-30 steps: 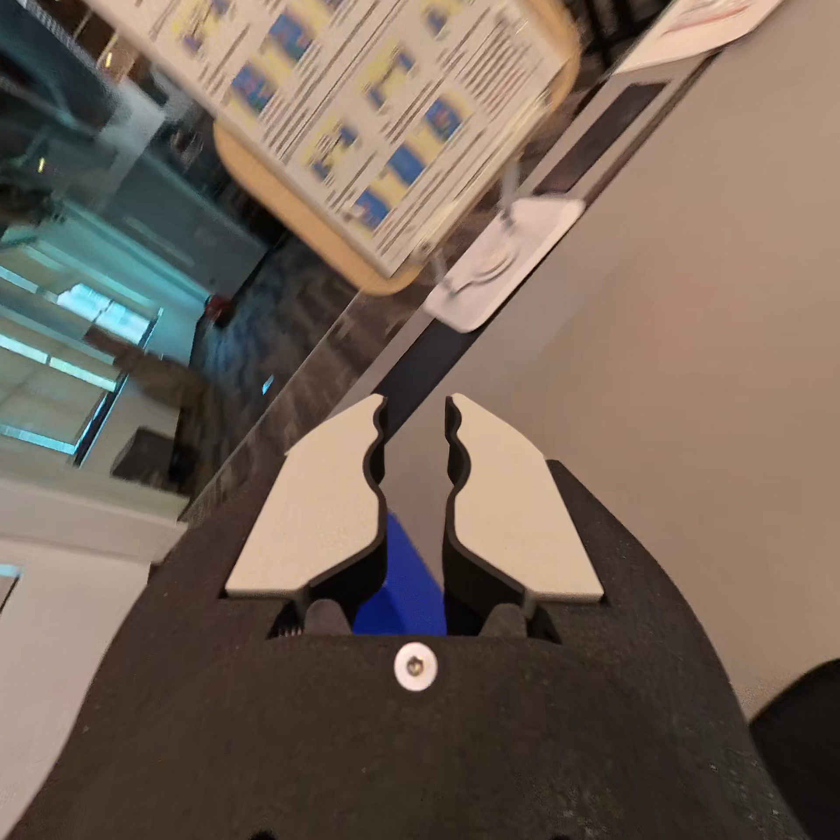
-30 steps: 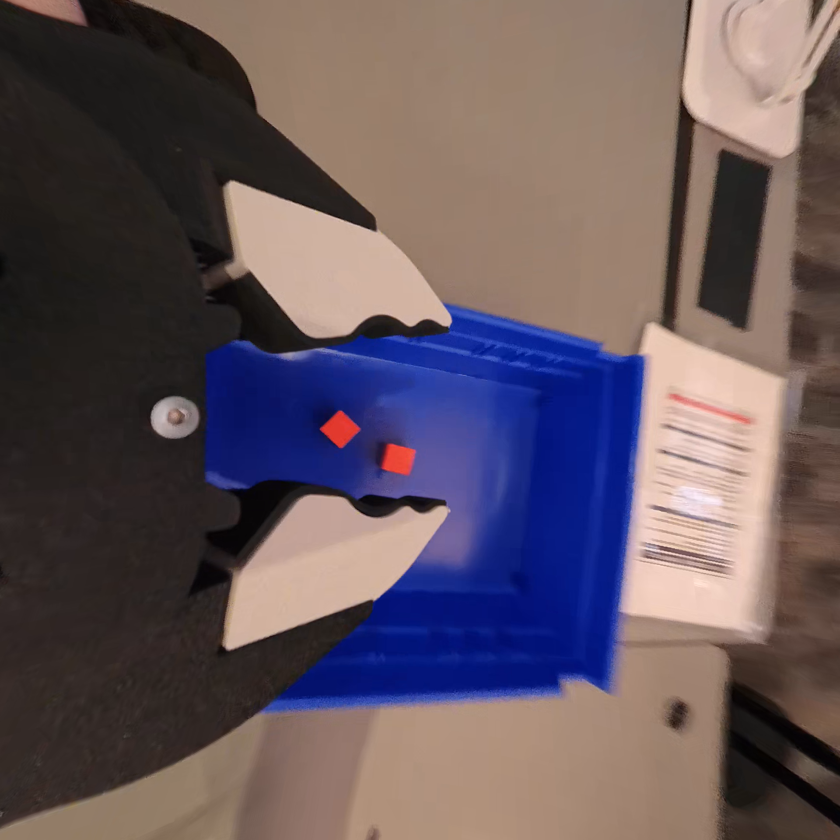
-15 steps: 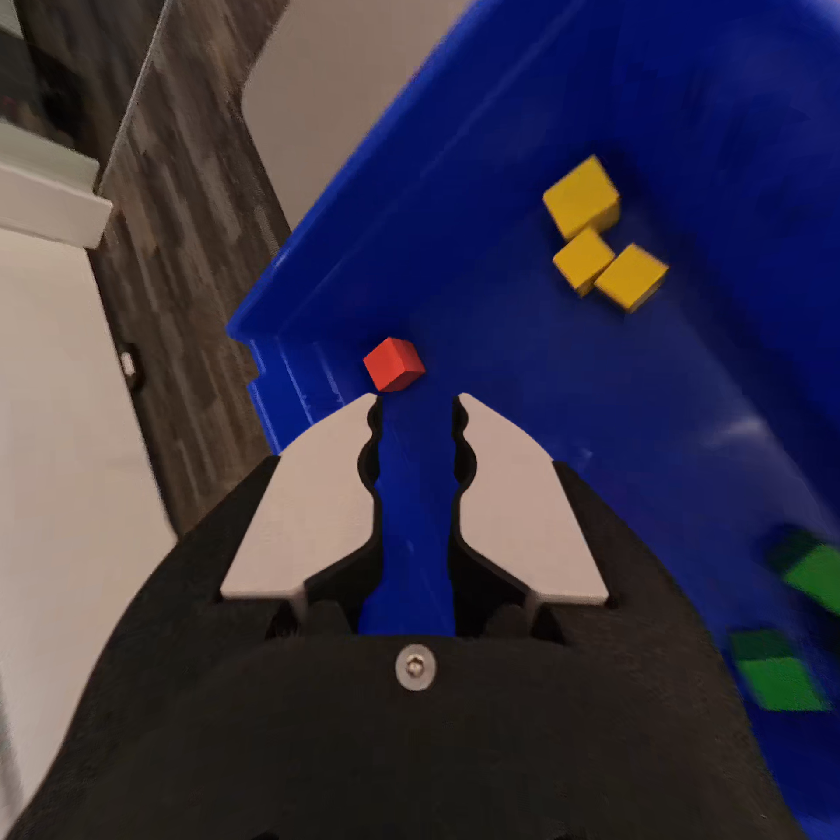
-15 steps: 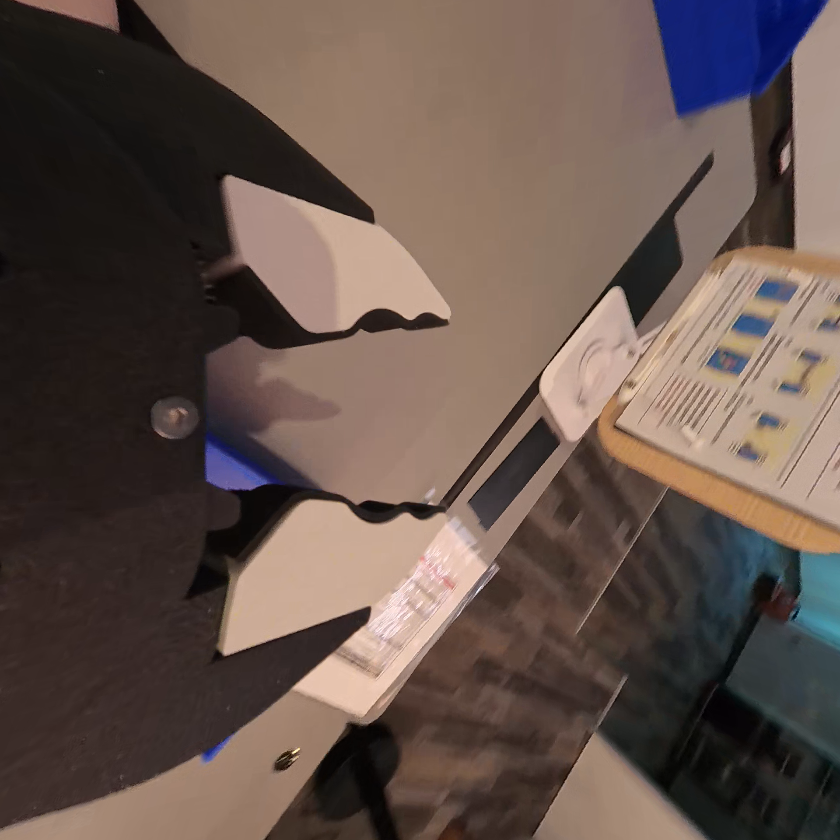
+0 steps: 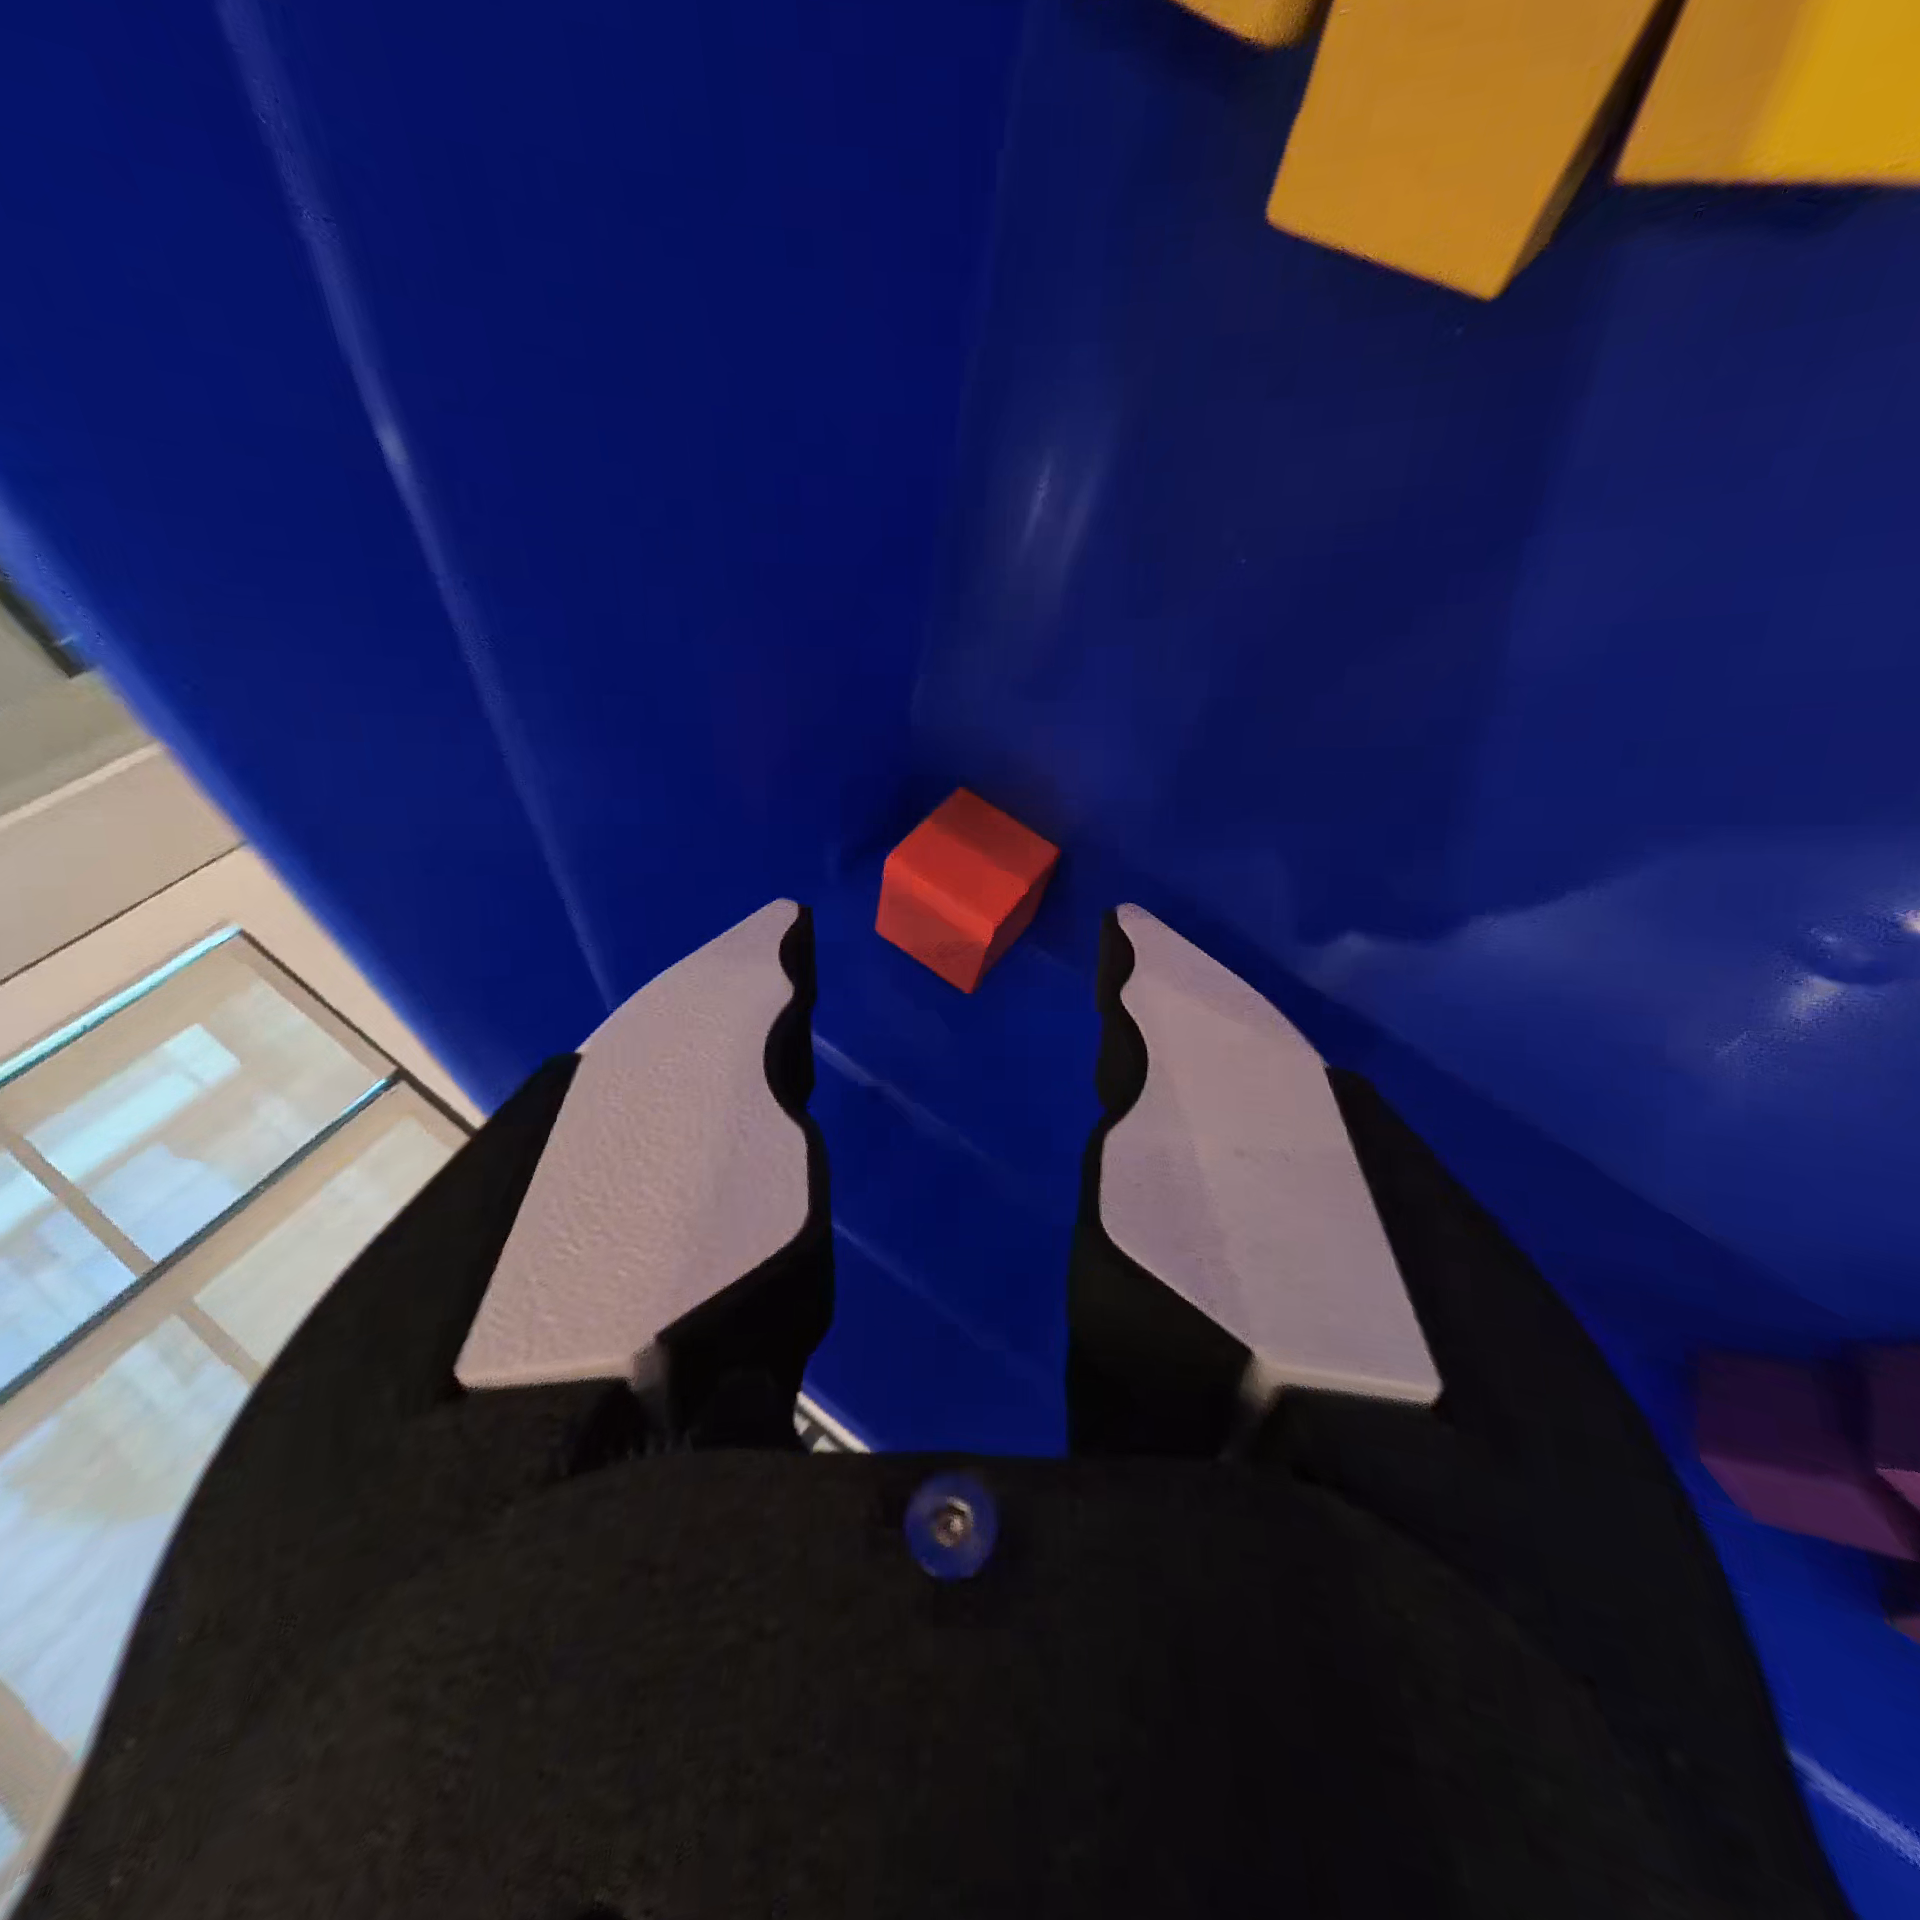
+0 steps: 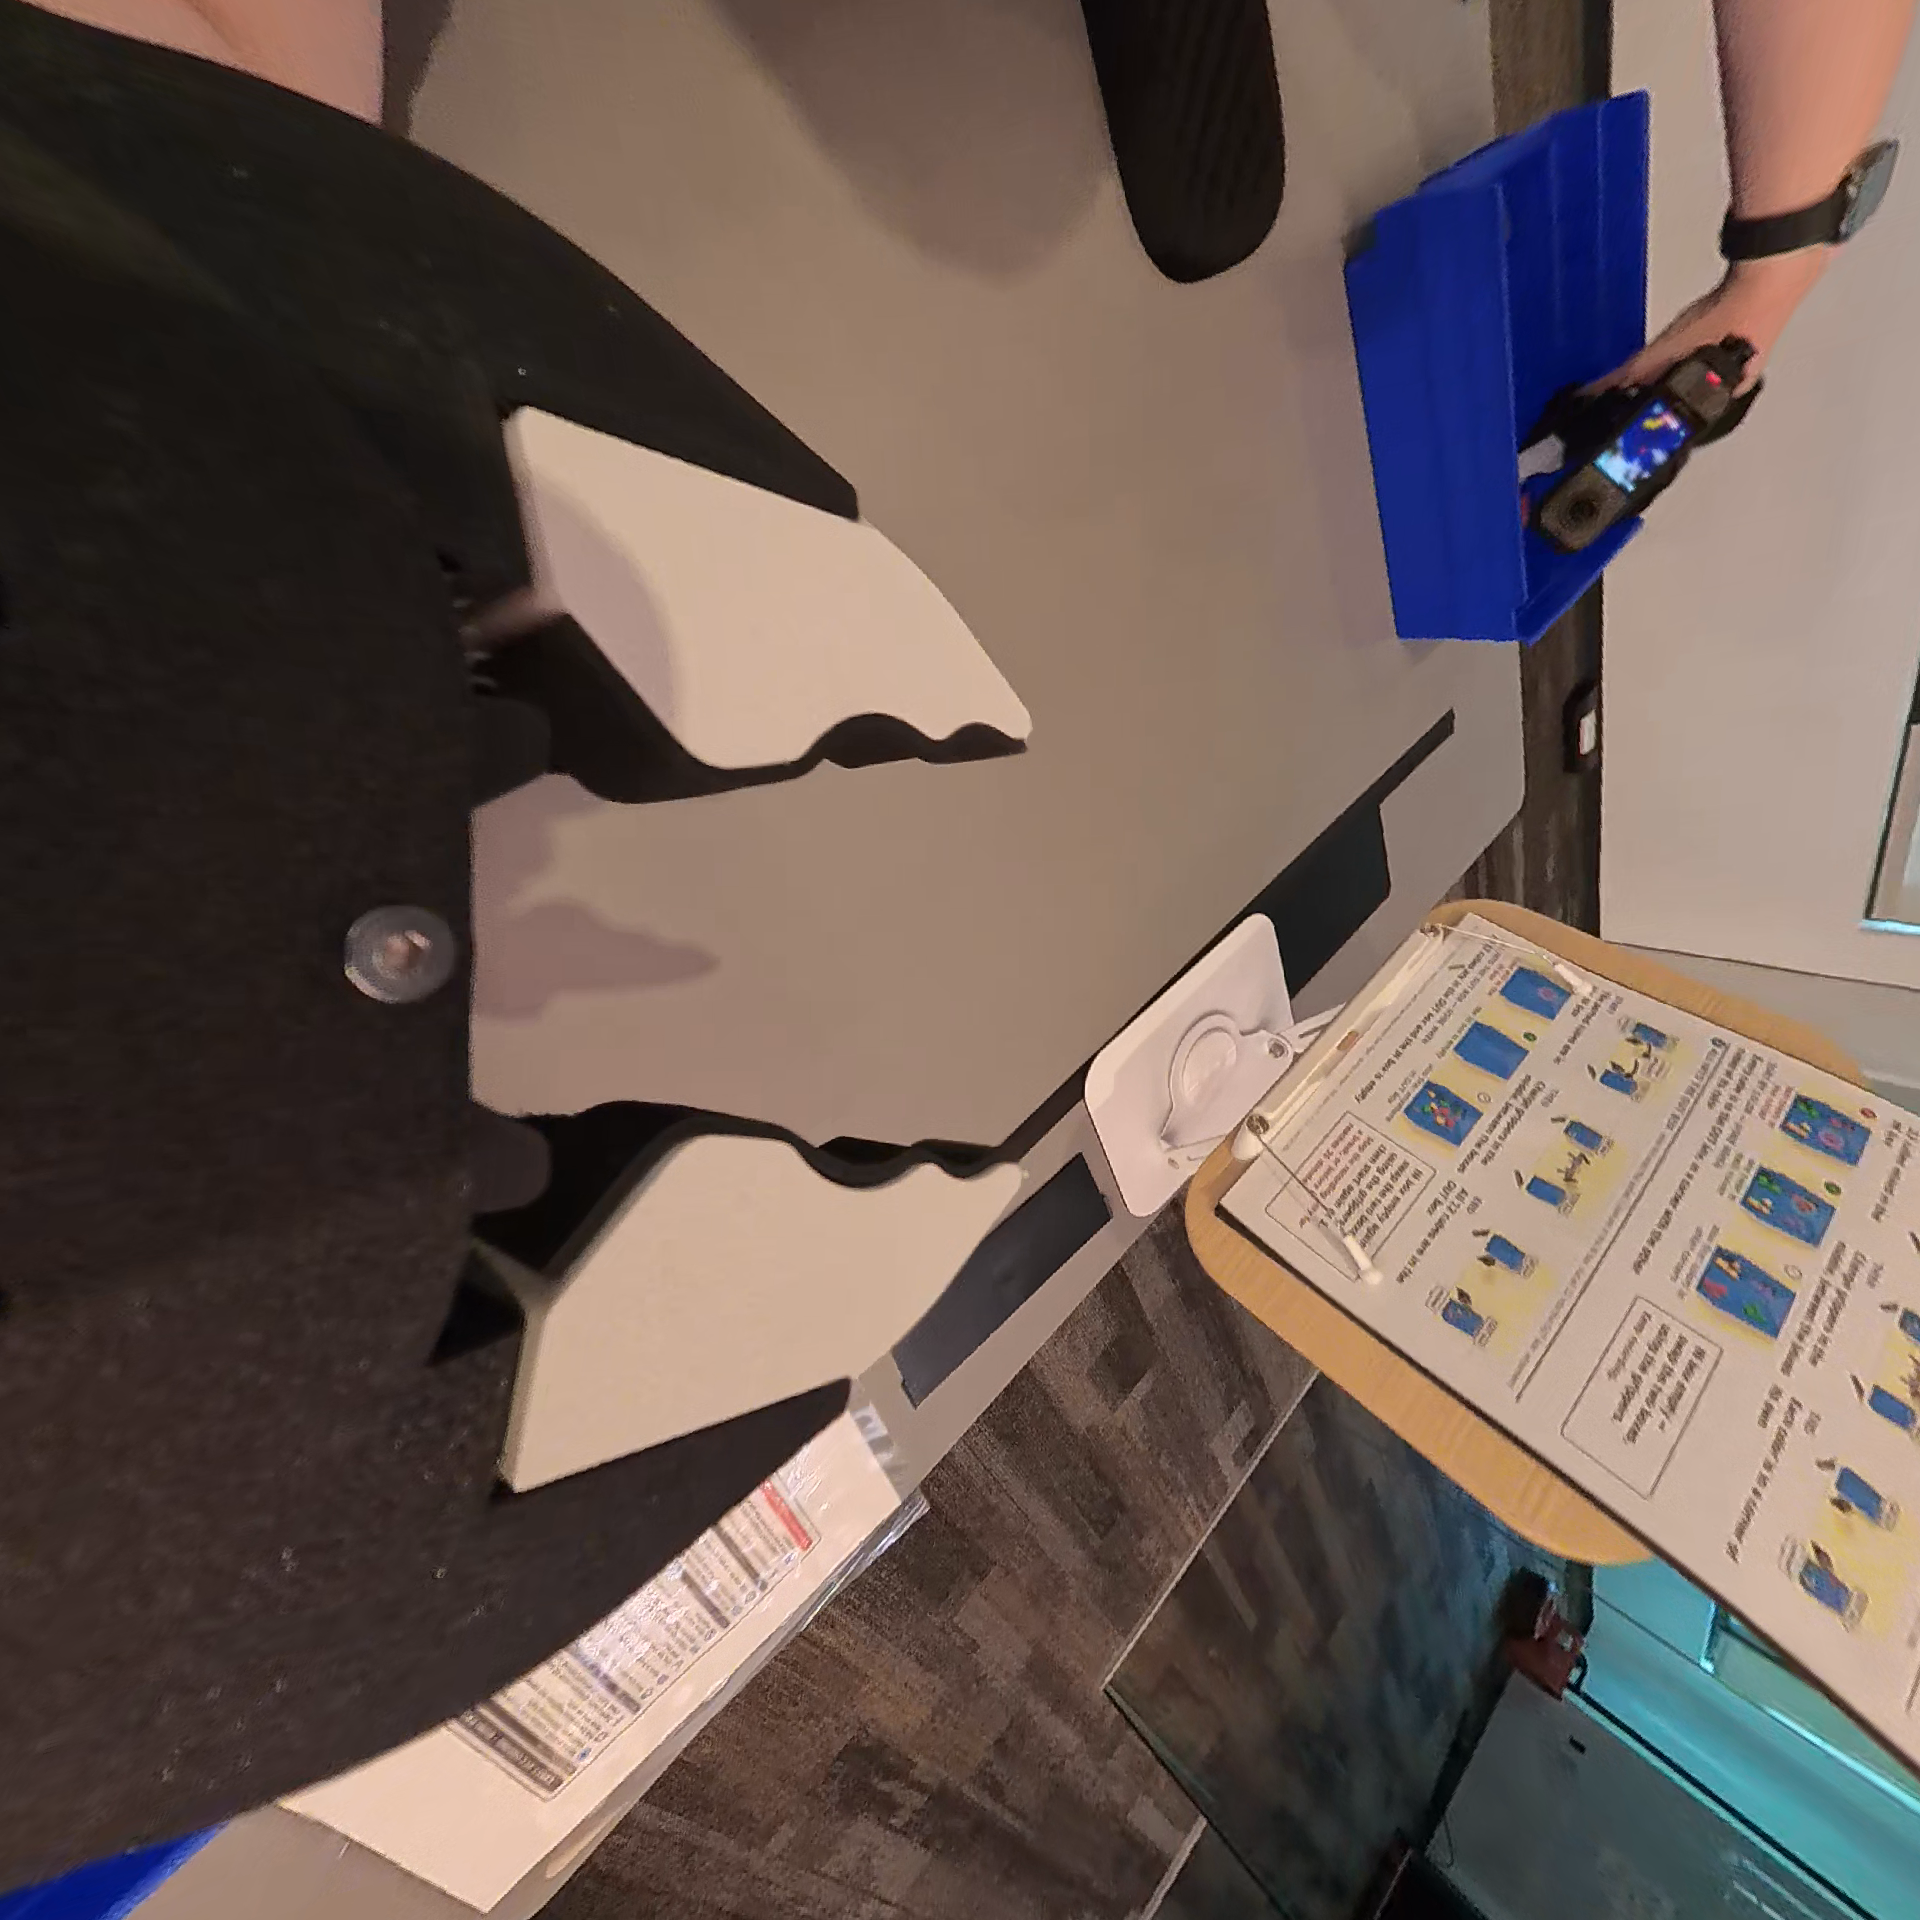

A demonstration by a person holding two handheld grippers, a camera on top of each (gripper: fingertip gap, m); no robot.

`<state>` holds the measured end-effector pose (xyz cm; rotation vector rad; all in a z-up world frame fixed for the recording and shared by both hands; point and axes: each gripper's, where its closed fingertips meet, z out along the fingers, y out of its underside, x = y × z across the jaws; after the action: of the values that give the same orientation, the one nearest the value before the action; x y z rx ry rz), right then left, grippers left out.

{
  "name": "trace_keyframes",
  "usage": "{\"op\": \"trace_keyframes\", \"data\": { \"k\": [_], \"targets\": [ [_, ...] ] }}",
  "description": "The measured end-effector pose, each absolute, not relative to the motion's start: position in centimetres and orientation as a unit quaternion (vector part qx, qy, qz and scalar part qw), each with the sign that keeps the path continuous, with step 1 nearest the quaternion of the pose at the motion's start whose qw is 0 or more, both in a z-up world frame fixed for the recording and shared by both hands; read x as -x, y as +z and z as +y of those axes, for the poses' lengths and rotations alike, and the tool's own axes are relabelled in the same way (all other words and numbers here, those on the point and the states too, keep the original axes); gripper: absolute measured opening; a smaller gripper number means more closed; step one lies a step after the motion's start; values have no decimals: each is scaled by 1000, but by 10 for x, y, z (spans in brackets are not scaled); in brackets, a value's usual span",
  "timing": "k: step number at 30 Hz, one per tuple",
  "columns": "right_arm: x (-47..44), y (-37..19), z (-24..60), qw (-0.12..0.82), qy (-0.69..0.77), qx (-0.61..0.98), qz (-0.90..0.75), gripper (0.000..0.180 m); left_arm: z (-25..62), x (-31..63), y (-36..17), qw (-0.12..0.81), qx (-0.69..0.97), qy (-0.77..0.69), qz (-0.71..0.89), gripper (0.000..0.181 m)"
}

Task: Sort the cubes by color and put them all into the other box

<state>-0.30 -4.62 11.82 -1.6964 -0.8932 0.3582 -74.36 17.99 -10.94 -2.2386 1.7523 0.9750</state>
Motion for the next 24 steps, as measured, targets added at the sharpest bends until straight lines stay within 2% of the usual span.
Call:
{"op": "trace_keyframes", "data": {
  "k": [10, 17, 20, 24],
  "targets": [
    [16, 93, -32, 504, 140, 751, -403, 68, 189, 760, -126, 9, 726, 327, 605, 34],
    [15, 88, -27, 497, 151, 756, -398, 67, 189, 764, -124, 15, 728, 341, 594, 33],
    [18, 85, -27, 490, 152, 757, -405, 66, 191, 753, -111, 65, 738, 338, 580, 29],
    [27, 85, -23, 487, 156, 753, -415, 65, 192, 718, -68, 211, 752, 315, 539, 28]
  ]
}}
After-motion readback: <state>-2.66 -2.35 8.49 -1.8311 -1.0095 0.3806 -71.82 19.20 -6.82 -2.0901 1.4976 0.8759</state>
